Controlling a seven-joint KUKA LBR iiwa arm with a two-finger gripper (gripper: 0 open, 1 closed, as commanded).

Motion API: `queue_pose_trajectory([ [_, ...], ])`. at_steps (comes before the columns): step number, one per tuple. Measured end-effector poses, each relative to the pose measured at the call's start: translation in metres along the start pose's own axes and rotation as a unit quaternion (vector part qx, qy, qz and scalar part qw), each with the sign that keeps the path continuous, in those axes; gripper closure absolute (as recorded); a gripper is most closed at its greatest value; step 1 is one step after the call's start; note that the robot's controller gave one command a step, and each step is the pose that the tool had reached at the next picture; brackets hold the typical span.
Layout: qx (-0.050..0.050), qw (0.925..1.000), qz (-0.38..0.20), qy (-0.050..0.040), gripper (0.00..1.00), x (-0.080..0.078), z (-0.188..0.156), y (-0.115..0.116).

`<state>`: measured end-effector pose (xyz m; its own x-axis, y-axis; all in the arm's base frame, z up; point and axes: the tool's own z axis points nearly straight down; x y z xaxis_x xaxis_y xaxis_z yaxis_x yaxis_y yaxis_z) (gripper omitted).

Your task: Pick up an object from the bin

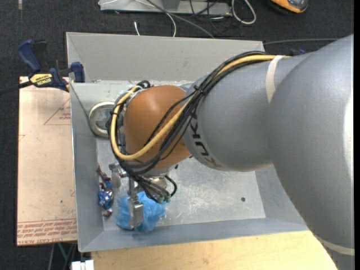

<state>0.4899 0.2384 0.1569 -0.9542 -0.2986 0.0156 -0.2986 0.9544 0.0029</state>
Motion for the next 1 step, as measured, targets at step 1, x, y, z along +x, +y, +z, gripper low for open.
queue_pose_trajectory([
  [1, -0.001, 0.9998, -0.013, -0.0137, 0.0, -0.004, 0.0495, 0.0003],
])
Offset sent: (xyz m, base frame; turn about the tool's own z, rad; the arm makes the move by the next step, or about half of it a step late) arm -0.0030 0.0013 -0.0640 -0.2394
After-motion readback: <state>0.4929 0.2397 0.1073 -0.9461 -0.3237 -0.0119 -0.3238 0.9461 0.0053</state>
